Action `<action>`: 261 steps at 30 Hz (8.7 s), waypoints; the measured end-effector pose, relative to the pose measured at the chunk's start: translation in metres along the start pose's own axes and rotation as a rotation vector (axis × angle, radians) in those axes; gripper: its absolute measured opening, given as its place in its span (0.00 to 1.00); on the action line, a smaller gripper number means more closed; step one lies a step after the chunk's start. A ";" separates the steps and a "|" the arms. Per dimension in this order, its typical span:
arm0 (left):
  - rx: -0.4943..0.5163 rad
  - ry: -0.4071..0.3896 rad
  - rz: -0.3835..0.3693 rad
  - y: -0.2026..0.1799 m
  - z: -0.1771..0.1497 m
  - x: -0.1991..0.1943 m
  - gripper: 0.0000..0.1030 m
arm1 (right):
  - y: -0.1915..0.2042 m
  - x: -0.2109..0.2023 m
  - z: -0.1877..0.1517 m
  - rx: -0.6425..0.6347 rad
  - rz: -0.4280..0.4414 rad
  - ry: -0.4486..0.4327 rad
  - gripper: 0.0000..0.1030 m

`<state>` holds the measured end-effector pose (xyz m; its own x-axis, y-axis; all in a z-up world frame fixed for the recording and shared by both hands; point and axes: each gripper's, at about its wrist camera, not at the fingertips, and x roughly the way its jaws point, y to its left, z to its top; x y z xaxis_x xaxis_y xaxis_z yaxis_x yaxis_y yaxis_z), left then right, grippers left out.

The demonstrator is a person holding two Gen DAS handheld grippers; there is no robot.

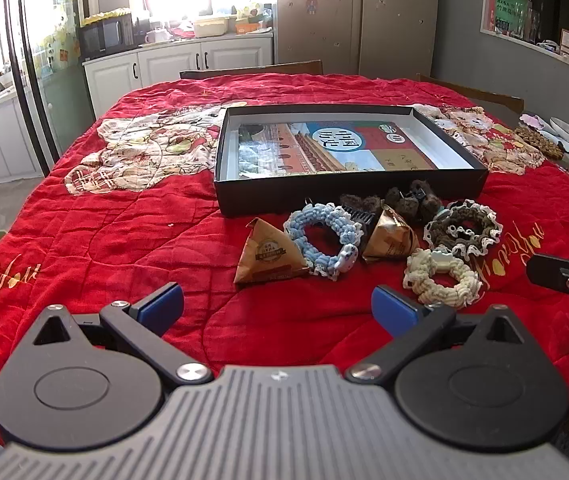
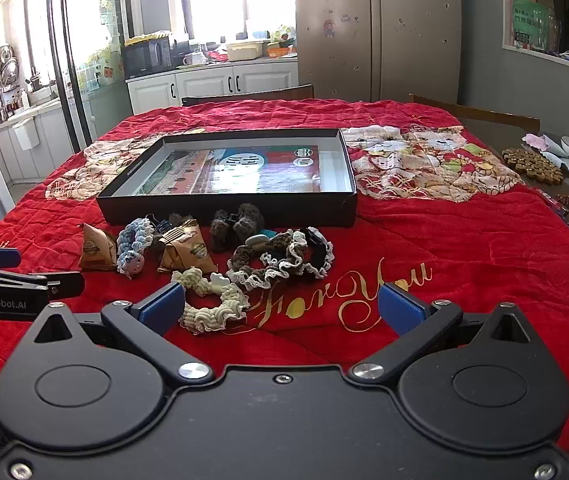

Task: Organize objects
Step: 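Move the right tool to the cream rope scrunchie while the left tool approaches the brown paper packet, then grasp the cream scrunchie with the right tool while the left tool grasps the paper packet, then carry the cream scrunchie and paper packet with both tools over the black box, then lower both held items into the box and open both tools, then withdraw both tools from the box back toward the remaining items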

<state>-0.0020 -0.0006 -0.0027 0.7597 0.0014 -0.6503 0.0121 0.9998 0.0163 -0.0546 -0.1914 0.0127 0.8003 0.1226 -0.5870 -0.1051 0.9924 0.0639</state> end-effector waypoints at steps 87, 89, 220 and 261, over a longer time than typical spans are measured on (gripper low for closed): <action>-0.029 -0.025 -0.193 0.042 0.009 0.081 0.48 | 0.019 0.088 -0.009 -0.125 0.179 0.106 0.22; -0.043 -0.021 -0.204 0.043 0.010 0.081 0.46 | 0.021 0.087 -0.010 -0.145 0.181 0.102 0.17; 0.006 -0.021 -0.063 0.008 0.164 0.238 0.62 | -0.030 0.301 0.164 -0.001 0.046 0.106 0.23; -0.002 -0.184 -0.047 0.009 0.162 0.156 1.00 | -0.014 0.205 0.160 -0.081 0.074 0.000 0.43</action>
<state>0.2215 0.0053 0.0189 0.8646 -0.0485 -0.5002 0.0488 0.9987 -0.0125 0.2051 -0.1789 0.0202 0.7884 0.1952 -0.5834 -0.2111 0.9766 0.0415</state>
